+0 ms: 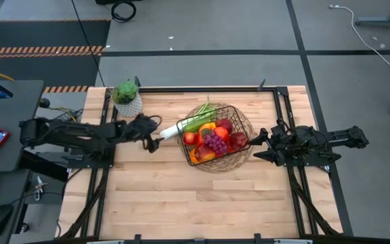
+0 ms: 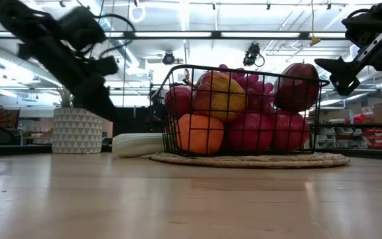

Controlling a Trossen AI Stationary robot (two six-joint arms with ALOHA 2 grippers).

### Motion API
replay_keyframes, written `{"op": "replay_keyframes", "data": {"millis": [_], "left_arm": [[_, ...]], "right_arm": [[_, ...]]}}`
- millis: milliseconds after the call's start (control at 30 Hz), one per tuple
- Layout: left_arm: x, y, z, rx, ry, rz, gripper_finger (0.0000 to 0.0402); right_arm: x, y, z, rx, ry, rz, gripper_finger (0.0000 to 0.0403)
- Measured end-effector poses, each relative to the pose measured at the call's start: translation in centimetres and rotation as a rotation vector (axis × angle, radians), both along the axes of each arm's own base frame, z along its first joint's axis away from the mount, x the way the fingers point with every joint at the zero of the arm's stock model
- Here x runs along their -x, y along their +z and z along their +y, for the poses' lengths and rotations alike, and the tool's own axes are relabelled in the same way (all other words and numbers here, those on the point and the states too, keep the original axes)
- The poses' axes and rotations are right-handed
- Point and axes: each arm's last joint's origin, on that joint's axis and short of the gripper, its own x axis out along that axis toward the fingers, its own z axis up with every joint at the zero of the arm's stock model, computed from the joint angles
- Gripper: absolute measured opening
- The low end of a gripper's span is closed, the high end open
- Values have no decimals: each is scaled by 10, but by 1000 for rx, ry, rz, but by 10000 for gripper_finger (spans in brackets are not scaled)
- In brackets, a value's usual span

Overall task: Build produce basket
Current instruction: Put the celery into the wire basket

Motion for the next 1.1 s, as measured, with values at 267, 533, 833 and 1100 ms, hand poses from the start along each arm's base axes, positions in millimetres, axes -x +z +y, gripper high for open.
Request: {"op": "replay_keyframes", "data": {"millis": [267, 533, 833, 1100], "left_arm": [[-35, -7, 22, 25, -91, 127, 396], [-47, -28, 37, 84, -102, 229, 395], [-48, -35, 43, 102, -96, 259, 347], [-48, -32, 46, 96, -79, 284, 250]], "right_arm": [[0, 0, 0, 1, 0, 0, 346], [0, 0, 0, 1, 0, 0, 346], [0, 0, 0, 1, 0, 0, 346], [0, 0, 0, 1, 0, 0, 346]]}}
